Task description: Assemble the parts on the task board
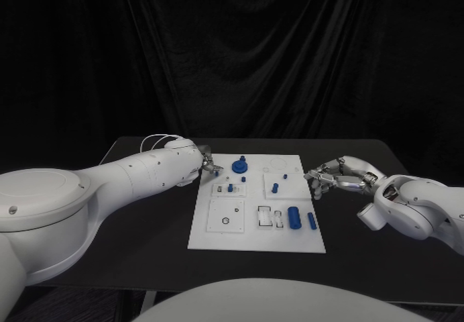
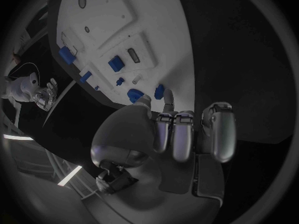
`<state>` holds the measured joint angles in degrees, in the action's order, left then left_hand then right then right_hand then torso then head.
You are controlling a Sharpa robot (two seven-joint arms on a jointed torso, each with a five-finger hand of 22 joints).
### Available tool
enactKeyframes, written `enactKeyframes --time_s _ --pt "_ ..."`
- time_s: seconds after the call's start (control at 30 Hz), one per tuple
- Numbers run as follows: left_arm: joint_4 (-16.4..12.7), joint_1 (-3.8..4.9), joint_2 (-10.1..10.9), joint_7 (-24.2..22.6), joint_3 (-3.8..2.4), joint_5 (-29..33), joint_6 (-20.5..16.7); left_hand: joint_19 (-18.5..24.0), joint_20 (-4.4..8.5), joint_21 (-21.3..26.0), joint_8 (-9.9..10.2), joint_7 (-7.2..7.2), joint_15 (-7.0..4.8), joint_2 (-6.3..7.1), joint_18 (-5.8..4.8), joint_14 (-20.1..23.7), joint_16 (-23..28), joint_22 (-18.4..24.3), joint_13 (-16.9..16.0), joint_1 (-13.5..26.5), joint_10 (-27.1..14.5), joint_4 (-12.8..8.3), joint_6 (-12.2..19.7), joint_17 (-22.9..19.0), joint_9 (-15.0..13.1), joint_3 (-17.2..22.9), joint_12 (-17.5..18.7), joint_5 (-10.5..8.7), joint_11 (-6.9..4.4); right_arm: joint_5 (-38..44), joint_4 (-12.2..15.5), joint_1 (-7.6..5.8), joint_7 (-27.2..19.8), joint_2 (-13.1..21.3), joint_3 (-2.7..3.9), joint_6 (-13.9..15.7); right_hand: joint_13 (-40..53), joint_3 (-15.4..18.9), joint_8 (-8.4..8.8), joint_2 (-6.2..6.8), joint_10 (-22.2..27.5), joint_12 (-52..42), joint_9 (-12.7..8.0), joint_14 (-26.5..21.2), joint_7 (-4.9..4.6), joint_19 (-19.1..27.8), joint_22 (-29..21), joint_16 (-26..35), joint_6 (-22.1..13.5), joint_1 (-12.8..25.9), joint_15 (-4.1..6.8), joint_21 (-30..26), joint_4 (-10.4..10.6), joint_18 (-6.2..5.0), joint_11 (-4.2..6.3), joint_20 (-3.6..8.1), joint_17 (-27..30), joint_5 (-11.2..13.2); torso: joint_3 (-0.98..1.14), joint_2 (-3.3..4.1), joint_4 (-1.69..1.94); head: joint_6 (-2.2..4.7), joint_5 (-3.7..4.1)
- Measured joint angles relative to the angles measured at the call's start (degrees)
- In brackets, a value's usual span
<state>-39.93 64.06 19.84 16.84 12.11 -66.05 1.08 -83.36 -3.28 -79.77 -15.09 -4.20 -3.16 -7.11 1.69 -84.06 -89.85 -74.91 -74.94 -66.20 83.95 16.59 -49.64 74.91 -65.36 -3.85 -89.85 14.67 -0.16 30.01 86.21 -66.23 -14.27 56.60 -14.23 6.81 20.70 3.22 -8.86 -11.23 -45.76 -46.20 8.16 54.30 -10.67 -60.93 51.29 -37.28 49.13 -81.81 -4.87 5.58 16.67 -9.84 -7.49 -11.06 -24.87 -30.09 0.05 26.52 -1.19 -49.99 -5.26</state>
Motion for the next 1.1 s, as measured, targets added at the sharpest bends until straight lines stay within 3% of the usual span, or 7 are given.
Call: enactKeyframes --time_s 0.87,0.93,1.1 --pt "2.2 -0.47 -1.4 -1.0 -0.01 0.0 0.0 0.4 -0.41 0.8 0.2 0.00 0.20 -0.69 0.05 0.2 0.0 0.0 0.0 -2.0 0.0 -0.6 0.0 0.0 0.1 0.6 0.0 0.29 0.00 0.0 0.1 0.00 0.4 0.0 0.00 -0.5 0.0 0.0 0.00 0.00 0.0 0.0 0.0 0.0 0.00 0.0 0.0 0.0 0.0 0.0 0.00 0.0 0.0 0.00 0.00 0.00 0.0 0.0 -0.01 0.03 -0.02 0.00 0.05" --pt "2.3 -0.48 -1.4 -1.2 -0.01 0.0 0.1 0.4 -0.41 0.8 0.2 0.00 0.20 -0.84 0.60 0.2 0.0 0.0 0.0 -2.3 0.0 -0.7 0.0 0.0 0.2 1.1 0.0 0.81 0.00 0.0 0.1 0.00 0.5 0.0 0.00 -0.5 0.0 0.0 0.00 0.00 0.0 0.0 0.0 0.0 0.00 0.0 0.0 0.0 0.0 0.0 0.00 0.0 0.0 0.00 0.00 0.00 0.0 0.0 -0.01 0.03 -0.02 0.00 0.10" --pt "2.5 -0.54 -1.5 -1.4 -0.01 0.0 0.1 0.5 -0.54 1.0 0.5 -0.20 0.20 -0.24 0.59 0.2 0.0 0.0 -0.1 -3.6 0.0 -0.6 0.2 0.0 0.4 2.3 0.0 3.88 0.00 0.0 0.2 0.01 0.6 0.1 0.00 -0.6 0.0 0.0 0.00 0.00 0.0 0.0 0.0 0.0 0.00 0.0 0.0 0.0 0.0 0.0 0.00 0.0 0.0 0.00 0.00 0.00 0.0 0.0 -0.01 0.02 -0.02 0.00 0.13"
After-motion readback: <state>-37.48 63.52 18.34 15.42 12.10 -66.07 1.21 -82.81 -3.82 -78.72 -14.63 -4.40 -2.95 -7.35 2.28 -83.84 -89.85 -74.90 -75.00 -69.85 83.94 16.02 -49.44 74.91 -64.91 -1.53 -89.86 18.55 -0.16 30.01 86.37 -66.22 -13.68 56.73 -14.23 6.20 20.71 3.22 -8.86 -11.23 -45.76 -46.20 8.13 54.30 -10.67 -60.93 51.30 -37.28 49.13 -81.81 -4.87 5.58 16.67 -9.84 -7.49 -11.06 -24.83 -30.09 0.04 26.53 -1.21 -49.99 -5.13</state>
